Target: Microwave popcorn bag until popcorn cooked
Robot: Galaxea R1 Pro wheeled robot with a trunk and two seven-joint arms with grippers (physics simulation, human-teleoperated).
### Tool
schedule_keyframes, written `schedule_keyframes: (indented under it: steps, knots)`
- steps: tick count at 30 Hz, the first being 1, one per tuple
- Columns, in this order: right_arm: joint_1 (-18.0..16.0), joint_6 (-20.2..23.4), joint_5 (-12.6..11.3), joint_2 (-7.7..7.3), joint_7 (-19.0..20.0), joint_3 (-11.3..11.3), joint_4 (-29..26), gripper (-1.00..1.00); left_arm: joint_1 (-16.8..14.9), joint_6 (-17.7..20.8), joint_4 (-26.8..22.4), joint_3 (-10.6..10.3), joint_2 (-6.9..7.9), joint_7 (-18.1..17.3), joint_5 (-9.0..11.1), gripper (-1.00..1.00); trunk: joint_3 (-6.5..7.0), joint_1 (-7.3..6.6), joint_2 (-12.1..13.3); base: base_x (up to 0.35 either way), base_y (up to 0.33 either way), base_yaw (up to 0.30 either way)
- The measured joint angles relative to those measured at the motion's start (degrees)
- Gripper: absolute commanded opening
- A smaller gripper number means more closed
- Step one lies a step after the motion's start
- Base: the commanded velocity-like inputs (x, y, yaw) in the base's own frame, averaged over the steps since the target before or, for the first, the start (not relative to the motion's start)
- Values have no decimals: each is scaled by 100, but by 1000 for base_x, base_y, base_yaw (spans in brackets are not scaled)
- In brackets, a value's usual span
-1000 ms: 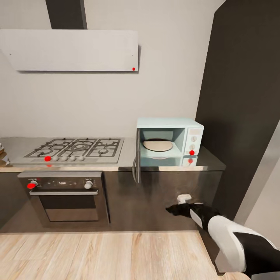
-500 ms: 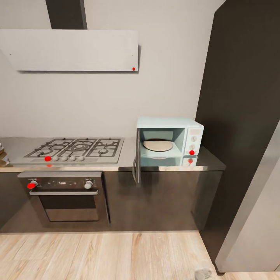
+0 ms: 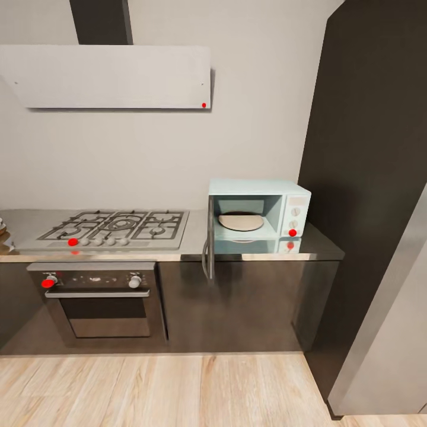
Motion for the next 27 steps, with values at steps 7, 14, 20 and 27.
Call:
schedule_keyframes:
  steps: [7,14,20,27]
  knots:
    - [252,-55,-58,51,-301,-37,-2,100,0,-2,0,0,-2,7,1,100,25,0,0,0,0,176]
    - [268,-93,-54,49,-307,-47,-3,100,0,-8,5,1,5,18,243,100,51,0,0,0,0,253]
    - [270,-151,-54,37,-353,-47,-5,100,0,-8,8,-7,6,23,450,100,54,0,0,0,0,266]
    - [270,-137,-47,67,-663,-47,-5,100,0,-8,9,-9,8,34,459,100,54,0,0,0,0,268]
